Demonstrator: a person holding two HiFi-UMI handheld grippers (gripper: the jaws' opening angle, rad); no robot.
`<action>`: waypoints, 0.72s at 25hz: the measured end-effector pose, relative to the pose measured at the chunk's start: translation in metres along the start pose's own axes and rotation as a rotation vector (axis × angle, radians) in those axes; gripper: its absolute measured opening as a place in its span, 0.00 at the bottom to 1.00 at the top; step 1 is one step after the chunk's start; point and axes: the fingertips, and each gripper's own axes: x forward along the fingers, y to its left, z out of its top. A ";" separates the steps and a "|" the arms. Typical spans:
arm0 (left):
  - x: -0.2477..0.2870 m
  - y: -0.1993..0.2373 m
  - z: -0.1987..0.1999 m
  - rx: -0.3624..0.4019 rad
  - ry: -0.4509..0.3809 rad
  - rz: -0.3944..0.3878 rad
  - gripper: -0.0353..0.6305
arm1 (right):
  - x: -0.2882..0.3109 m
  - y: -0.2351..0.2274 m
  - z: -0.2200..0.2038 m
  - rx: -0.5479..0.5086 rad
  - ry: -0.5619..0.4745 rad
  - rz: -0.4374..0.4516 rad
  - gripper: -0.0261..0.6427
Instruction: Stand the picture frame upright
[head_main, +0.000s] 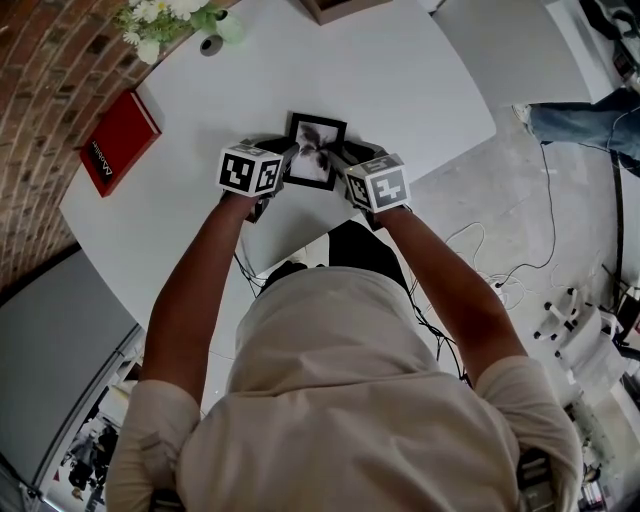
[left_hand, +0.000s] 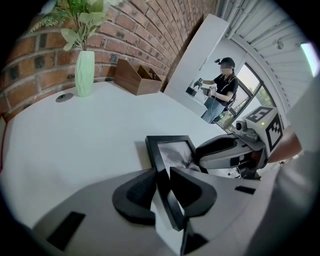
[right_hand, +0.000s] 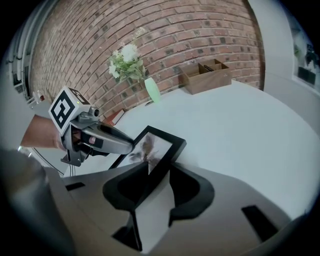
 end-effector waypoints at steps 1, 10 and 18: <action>-0.001 -0.001 0.002 0.000 -0.005 0.001 0.18 | -0.001 -0.001 0.001 -0.003 -0.005 -0.002 0.25; -0.010 -0.015 0.017 -0.007 -0.052 -0.019 0.17 | -0.019 -0.008 0.019 -0.054 -0.074 -0.028 0.22; -0.016 -0.021 0.028 0.003 -0.085 -0.018 0.16 | -0.027 -0.013 0.025 -0.098 -0.103 -0.038 0.19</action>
